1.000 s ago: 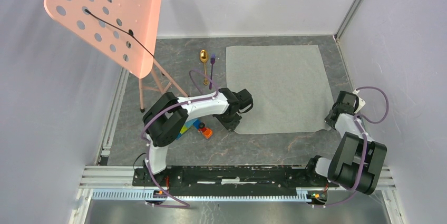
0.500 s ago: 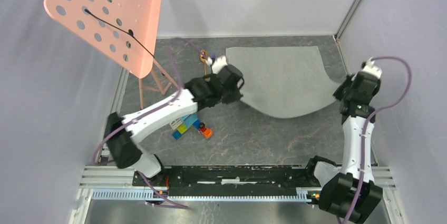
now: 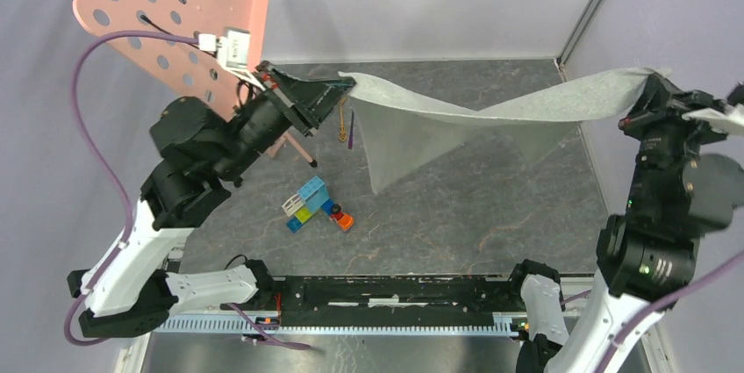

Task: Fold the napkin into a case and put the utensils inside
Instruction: Fold and flatten the napkin at the center of the board.

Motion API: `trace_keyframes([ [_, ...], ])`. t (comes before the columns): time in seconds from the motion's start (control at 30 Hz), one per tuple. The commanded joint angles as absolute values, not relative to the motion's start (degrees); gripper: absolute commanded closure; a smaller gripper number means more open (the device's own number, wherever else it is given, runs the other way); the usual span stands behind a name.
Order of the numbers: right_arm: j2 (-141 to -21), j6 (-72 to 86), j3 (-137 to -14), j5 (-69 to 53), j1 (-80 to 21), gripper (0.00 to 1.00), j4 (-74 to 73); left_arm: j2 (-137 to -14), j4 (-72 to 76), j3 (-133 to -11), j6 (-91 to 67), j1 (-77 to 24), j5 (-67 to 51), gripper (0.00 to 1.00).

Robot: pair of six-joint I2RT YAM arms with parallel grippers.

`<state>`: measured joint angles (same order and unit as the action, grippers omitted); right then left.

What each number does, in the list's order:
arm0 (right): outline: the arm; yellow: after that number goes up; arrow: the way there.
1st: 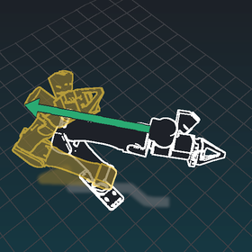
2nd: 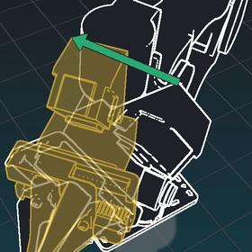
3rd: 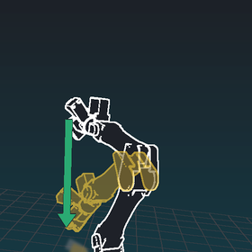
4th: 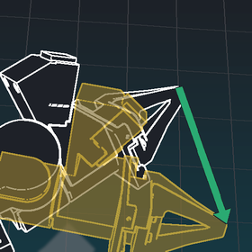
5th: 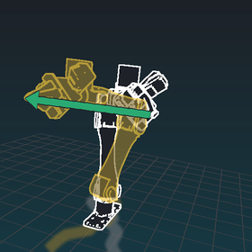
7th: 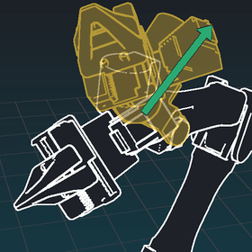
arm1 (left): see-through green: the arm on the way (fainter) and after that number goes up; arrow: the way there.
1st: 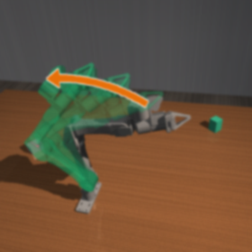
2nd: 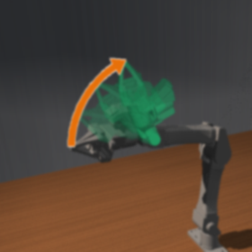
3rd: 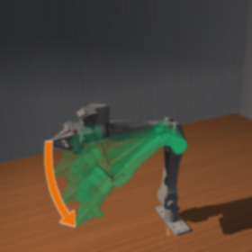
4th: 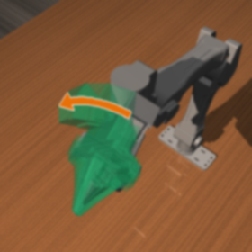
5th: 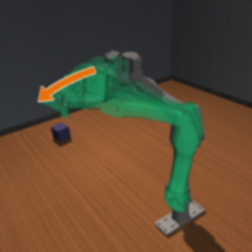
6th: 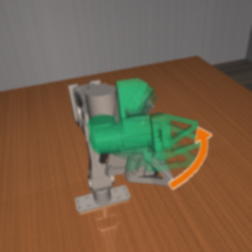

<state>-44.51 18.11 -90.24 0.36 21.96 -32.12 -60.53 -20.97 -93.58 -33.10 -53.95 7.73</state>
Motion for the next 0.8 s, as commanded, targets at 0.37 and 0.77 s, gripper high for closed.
trace_keyframes([
  [0.37,-59.54,22.73,-76.87,-6.24,21.89,1.00,-14.37,-88.01,-22.59,-108.17,-14.44,-48.78,29.69,0.98],
  [0.77,-96.81,18.10,-79.64,-11.30,14.94,1.00,-0.98,-116.84,-14.27,-113.97,-7.45,-39.47,29.62,0.98],
])
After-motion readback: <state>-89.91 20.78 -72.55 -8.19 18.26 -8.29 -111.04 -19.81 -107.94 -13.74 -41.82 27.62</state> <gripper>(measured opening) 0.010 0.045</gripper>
